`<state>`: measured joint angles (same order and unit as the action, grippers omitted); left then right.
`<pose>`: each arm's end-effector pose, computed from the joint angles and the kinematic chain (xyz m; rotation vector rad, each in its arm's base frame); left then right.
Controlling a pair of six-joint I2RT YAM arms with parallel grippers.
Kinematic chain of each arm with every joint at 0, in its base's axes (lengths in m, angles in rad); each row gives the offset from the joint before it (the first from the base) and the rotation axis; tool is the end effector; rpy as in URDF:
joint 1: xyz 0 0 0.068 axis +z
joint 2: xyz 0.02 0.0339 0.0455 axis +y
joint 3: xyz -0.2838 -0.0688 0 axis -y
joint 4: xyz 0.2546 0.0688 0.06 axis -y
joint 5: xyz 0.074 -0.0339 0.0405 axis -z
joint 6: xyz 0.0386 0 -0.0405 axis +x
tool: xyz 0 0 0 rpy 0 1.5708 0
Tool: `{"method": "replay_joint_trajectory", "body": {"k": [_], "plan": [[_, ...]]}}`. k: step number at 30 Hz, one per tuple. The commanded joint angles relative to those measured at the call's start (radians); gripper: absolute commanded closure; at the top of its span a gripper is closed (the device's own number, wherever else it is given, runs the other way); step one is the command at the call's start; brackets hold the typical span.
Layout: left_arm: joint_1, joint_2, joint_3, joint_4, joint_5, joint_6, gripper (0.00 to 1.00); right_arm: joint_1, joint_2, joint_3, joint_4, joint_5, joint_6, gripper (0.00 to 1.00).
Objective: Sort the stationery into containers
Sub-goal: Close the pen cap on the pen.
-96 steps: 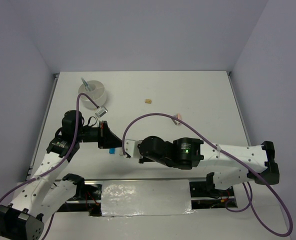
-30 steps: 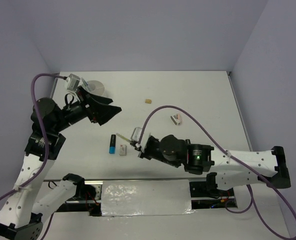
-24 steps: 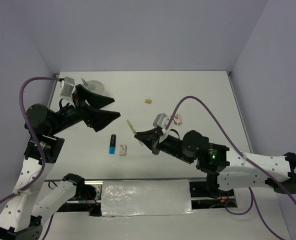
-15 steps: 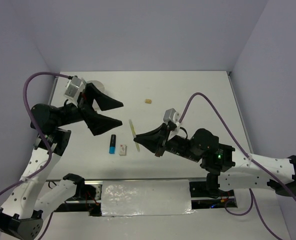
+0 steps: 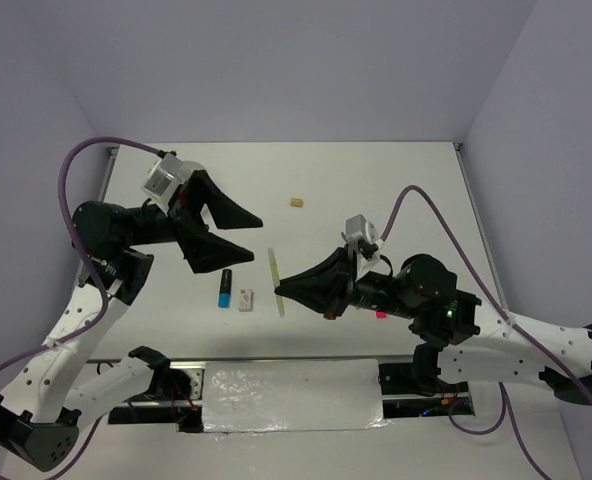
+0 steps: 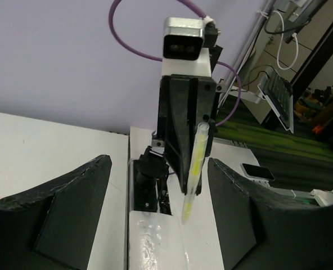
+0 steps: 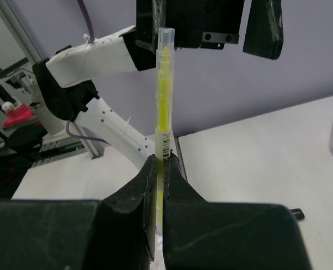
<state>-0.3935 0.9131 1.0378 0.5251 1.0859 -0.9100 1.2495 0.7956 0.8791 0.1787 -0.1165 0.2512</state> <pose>0.1392 -0.0948 0.4850 0.8583 1.1909 -1.5871 0.0521 0.1709 0.4264 -0.7827 1.2077 1.3369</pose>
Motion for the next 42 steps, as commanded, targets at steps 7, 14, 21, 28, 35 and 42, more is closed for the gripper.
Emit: {"method": "replay_joint_trajectory", "body": {"k": [7, 14, 21, 28, 35, 42], "plan": [[-0.056, 0.017, 0.064, 0.029, -0.018, 0.031, 0.23, -0.002, 0.019, 0.0, 0.039, 0.012, -0.053, 1.0], [-0.108, 0.04, 0.051, -0.021, -0.037, 0.083, 0.25, -0.004, 0.045, 0.021, 0.042, 0.003, -0.067, 1.0], [-0.156, 0.026, 0.033, -0.059, -0.053, 0.141, 0.24, -0.002, 0.036, 0.012, 0.053, 0.054, -0.058, 1.0], [-0.199, 0.038, 0.004, -0.062, -0.07, 0.155, 0.34, -0.004, 0.053, 0.034, 0.074, 0.041, -0.056, 1.0], [-0.22, 0.052, 0.007, -0.089, -0.067, 0.175, 0.49, -0.002, 0.045, 0.035, 0.096, 0.051, -0.056, 1.0], [-0.222, 0.063, 0.008, -0.094, -0.073, 0.172, 1.0, -0.004, 0.05, 0.043, 0.096, 0.06, -0.056, 1.0]]}}
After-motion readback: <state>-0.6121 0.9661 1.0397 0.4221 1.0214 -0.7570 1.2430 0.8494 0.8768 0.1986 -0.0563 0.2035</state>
